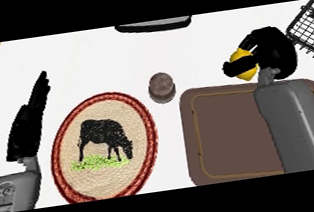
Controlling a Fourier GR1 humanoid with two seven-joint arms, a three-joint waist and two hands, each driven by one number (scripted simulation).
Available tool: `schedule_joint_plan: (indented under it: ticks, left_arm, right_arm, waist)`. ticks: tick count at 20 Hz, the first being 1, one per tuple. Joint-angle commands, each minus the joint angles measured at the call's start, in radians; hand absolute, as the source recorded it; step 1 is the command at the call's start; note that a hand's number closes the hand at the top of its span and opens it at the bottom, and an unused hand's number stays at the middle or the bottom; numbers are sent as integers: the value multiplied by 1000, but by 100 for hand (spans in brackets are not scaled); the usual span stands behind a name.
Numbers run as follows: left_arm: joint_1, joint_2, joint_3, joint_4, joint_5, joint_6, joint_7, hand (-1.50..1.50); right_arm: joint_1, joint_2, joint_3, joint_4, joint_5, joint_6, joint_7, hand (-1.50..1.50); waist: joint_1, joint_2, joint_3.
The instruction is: Pick the lemon from the tray and place it in the tiered basket
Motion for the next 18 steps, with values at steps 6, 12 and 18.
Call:
schedule_joint_plan:
  ticks: [6, 12, 18]
  left_arm:
    - [-25, -14, -22, 19, -16, 2, -7, 0]
    - [-9, -2, 5, 26, -14, 13, -22, 0]
    - [-17, 23, 31, 52, 12, -22, -20, 0]
  right_arm:
    - [-391, -129, -73, 257, 327, -317, 202, 150]
    - [-602, -256, -105, 510, 445, -276, 223, 150]
    - [-789, -316, -168, 765, 428, -284, 174, 150]
  waist:
    - [29, 3, -2]
    - [-7, -10, -1]
    - [-13, -9, 0]
